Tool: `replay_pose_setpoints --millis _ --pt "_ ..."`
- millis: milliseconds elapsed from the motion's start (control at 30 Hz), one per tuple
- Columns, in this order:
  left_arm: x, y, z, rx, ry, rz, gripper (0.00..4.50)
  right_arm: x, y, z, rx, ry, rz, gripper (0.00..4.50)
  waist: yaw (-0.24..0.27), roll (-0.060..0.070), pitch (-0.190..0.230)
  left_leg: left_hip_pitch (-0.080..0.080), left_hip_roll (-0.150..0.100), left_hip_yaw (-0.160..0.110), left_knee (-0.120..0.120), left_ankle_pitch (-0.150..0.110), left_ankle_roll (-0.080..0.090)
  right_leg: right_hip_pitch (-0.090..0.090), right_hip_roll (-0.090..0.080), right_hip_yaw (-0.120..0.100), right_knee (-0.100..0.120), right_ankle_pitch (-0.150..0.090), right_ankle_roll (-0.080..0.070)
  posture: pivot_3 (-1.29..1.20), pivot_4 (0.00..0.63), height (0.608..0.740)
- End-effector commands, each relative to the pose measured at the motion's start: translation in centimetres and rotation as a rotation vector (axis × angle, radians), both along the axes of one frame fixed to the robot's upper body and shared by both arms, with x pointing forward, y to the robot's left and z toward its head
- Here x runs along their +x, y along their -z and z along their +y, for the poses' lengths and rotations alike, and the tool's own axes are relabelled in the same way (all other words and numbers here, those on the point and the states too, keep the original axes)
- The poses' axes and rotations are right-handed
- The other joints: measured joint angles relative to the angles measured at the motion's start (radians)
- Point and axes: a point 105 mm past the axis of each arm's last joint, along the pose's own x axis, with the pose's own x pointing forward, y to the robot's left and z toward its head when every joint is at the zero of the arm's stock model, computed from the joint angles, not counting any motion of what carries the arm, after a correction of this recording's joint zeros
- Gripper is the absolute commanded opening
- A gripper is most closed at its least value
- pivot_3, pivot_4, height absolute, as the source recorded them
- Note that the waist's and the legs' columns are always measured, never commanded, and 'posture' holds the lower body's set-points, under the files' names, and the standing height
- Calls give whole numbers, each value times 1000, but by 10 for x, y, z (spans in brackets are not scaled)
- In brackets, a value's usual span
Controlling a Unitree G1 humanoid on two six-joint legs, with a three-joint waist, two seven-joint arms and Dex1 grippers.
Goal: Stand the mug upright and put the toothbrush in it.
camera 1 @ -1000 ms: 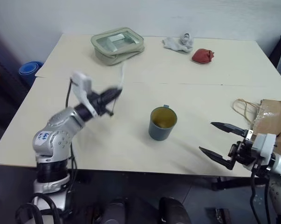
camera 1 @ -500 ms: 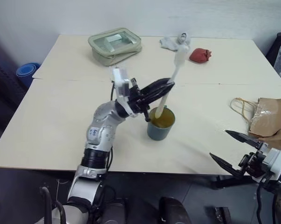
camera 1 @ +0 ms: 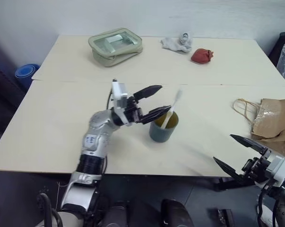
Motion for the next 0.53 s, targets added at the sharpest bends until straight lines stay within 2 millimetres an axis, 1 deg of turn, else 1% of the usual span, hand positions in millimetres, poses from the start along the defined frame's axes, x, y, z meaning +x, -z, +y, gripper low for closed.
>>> replay_pose_setpoints --millis 33,67,133,167,200,267,333,367,433,533 --pt "-14 -6 31 78 -23 -54 4477 6 -5 -2 -14 -6 -24 4500 -1 0 0 0 0 0 0 0 0 0 0 0 0 0 0 0 150 740" --pt "-14 -3 41 115 -50 -56 4477 7 -6 -3 -17 -7 -25 4500 0 0 0 0 0 0 0 0 0 0 0 0 0 0 0 0 150 740" --pt "-12 8 75 236 -190 -56 4477 15 -8 -5 -30 -26 -12 4500 0 1 0 0 0 0 0 0 0 0 0 0 0 0 0 0 150 740" --pt "-12 16 91 305 -247 -48 4477 17 -6 -4 -37 -50 23 4500 0 1 0 0 0 0 0 0 0 0 0 0 0 0 0 0 150 740" --pt "-15 25 106 371 -281 -37 4477 20 -1 -5 -55 -80 84 4500 0 1 0 0 0 0 0 0 0 0 0 0 0 0 0 0 150 740" --pt "-22 45 133 477 -327 11 4477 28 2 -8 -71 -115 129 4500 0 1 1 0 0 0 0 0 0 0 0 0 0 0 0 0 150 740" --pt "-29 60 154 546 -379 28 4477 37 2 -11 -81 -130 138 4500 0 2 1 0 1 1 0 -1 1 0 0 0 -1 0 -1 0 150 740" --pt "-31 69 165 584 -425 38 4477 41 6 -11 -106 -148 147 4500 4 2 1 0 1 1 0 -1 1 0 0 0 -1 0 -1 0 150 740" --pt "-39 81 178 623 -474 41 4477 49 12 -11 -139 -175 156 4500 1 2 1 0 1 2 0 -1 1 0 0 0 -1 0 -1 0 150 740" --pt "-42 83 184 619 -546 14 4477 59 13 -11 -139 -190 152 4500 1 2 1 0 1 2 0 -2 1 -1 0 0 -1 0 -1 0 150 740"
